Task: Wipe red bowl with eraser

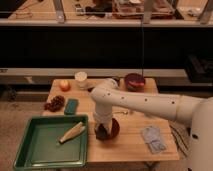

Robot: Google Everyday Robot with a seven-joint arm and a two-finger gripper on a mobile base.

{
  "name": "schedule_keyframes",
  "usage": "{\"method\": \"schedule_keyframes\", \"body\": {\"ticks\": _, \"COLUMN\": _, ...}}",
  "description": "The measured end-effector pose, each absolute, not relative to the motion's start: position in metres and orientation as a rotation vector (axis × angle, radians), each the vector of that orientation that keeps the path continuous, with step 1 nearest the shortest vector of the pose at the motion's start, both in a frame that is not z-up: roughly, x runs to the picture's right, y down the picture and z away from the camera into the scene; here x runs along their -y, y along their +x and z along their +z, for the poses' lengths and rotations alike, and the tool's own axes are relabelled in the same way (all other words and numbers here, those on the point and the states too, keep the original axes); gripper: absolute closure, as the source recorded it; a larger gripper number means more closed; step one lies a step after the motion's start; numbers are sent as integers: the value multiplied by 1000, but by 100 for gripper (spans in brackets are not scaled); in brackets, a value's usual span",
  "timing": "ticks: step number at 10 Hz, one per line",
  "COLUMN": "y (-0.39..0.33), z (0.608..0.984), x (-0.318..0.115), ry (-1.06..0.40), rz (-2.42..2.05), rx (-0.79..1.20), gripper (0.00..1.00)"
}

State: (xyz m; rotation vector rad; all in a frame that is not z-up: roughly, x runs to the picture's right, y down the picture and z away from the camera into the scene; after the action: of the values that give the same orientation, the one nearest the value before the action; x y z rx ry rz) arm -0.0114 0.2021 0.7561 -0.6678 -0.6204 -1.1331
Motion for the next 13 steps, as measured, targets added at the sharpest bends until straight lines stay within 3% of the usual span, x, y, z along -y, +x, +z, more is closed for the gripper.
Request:
{"method": "schedule_keyframes", "body": {"ticks": 6, "y": 33, "z": 752, "x": -182, "ry": -635, "rz": -1034, "rx": 562, "gripper": 100}}
{"method": "schedule_keyframes", "body": {"ticks": 13, "y": 17, "z": 793, "x": -147, "ry": -647, "rz": -1028, "rx": 574, "gripper": 100}}
